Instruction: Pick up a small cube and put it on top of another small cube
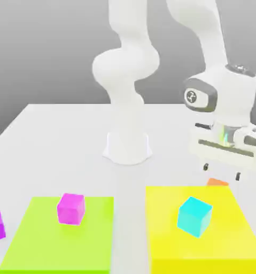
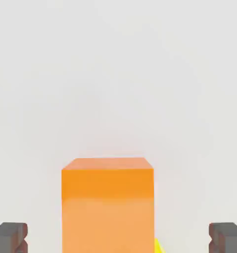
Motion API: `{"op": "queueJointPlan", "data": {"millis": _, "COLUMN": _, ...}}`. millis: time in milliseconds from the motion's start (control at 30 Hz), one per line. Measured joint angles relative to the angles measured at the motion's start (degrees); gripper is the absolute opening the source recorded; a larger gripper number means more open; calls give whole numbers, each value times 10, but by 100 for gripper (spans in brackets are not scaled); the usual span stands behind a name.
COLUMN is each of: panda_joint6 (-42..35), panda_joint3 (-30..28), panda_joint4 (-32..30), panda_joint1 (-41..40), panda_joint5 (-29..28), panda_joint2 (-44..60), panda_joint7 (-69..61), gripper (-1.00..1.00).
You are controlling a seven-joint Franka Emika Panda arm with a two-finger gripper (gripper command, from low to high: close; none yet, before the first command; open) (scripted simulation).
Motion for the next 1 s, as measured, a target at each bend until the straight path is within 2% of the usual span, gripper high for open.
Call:
{"op": "queueJointPlan", "data": {"millis": 100, "panda_joint6": 51, "panda_joint3": 6, "panda_joint4": 10, "panda_joint1": -6, "panda_joint5": 6, "panda_joint2": 62, "panda_joint7": -5, "gripper": 0}}
{"op": "queueJointPlan", "data": {"millis": 133, "panda_joint6": 66, "panda_joint3": 8, "panda_joint4": 13, "panda_joint1": -8, "panda_joint5": 7, "panda_joint2": 80, "panda_joint7": -6, "gripper": -100}}
{"op": "queueJointPlan", "data": {"millis": 367, "panda_joint6": 68, "panda_joint3": 9, "panda_joint4": 14, "panda_joint1": -8, "panda_joint5": 7, "panda_joint2": 83, "panda_joint7": -7, "gripper": -100}}
{"op": "queueJointPlan", "data": {"millis": 600, "panda_joint6": -41, "panda_joint3": 1, "panda_joint4": -8, "panda_joint1": -4, "panda_joint5": -5, "panda_joint2": -47, "panda_joint7": 4, "gripper": -100}}
{"op": "queueJointPlan", "data": {"millis": 800, "panda_joint6": -161, "panda_joint3": 11, "panda_joint4": 26, "panda_joint1": -14, "panda_joint5": 69, "panda_joint2": -61, "panda_joint7": -52, "gripper": -100}}
{"op": "queueJointPlan", "data": {"millis": 1000, "panda_joint6": -289, "panda_joint3": -35, "panda_joint4": 78, "panda_joint1": -23, "panda_joint5": 148, "panda_joint2": -65, "panda_joint7": -148, "gripper": -100}}
